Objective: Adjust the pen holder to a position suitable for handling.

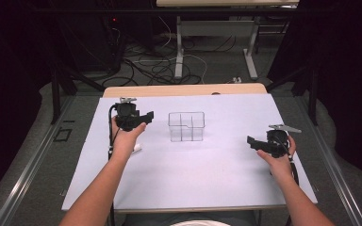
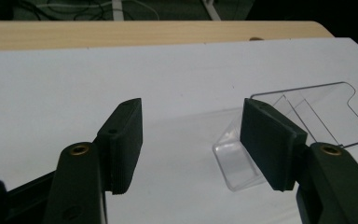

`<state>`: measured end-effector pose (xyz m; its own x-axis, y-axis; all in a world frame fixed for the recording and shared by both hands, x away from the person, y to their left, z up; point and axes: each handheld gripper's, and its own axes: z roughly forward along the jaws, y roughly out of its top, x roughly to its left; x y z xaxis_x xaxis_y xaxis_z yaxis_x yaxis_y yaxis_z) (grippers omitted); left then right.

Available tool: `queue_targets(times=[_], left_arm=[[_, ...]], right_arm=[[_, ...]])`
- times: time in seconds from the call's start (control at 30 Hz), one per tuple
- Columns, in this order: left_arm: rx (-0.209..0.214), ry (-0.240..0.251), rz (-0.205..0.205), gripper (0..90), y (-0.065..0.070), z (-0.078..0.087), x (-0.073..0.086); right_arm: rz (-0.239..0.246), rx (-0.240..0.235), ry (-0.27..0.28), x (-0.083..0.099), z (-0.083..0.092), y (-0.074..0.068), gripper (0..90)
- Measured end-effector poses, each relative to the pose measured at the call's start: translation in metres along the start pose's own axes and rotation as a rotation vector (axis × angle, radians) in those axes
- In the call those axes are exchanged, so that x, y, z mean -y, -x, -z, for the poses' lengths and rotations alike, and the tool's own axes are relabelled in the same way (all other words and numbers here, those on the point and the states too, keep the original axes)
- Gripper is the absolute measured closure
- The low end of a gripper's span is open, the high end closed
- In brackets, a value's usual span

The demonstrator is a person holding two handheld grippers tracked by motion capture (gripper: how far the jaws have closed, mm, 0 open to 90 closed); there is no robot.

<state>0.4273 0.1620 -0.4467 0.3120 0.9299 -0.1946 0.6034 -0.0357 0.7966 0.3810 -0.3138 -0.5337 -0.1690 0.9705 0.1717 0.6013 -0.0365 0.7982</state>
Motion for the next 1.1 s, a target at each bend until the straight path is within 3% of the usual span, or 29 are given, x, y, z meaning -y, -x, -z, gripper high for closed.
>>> queue_targets(times=[0.1, 0.3, 0.53, 0.67, 0.9, 1.0, 1.03, 1.07, 1.1], left_arm=[[-0.035, 0.043, -0.019, 36.2, -0.010, 0.009, -0.002], [-0.055, 0.098, -0.022, 31.9, -0.029, 0.020, -0.002], [-0.089, 0.093, 0.009, 19.7, -0.051, 0.023, 0.006], [-0.086, 0.104, 0.054, 16.7, -0.067, 0.028, 0.014], [-0.080, 0.068, 0.060, 15.2, -0.082, 0.035, 0.023], [-0.091, 0.046, 0.020, 14.1, -0.088, 0.038, 0.027], [-0.141, 0.010, -0.053, 14.0, -0.090, 0.041, 0.028], [-0.141, 0.010, -0.053, 14.4, -0.090, 0.041, 0.028], [-0.159, -0.006, -0.085, 14.5, -0.091, 0.043, 0.029]], right_arm=[[0.001, -0.002, 0.000, 0.000, 0.000, 0.000, 12.2], [-0.003, -0.002, -0.001, 0.000, 0.000, 0.000, 12.3], [-0.001, -0.007, -0.005, 0.000, 0.000, -0.002, 12.3], [0.004, -0.008, -0.008, 0.001, 0.000, -0.003, 12.3], [0.010, -0.010, -0.008, 0.001, 0.000, -0.006, 12.3], [0.013, -0.014, -0.008, 0.001, 0.000, -0.006, 12.3], [0.013, -0.016, -0.005, 0.000, 0.001, -0.007, 12.3], [0.015, -0.016, -0.004, 0.000, 0.001, -0.007, 12.3], [0.017, -0.016, -0.003, -0.001, 0.001, -0.007, 12.3]])
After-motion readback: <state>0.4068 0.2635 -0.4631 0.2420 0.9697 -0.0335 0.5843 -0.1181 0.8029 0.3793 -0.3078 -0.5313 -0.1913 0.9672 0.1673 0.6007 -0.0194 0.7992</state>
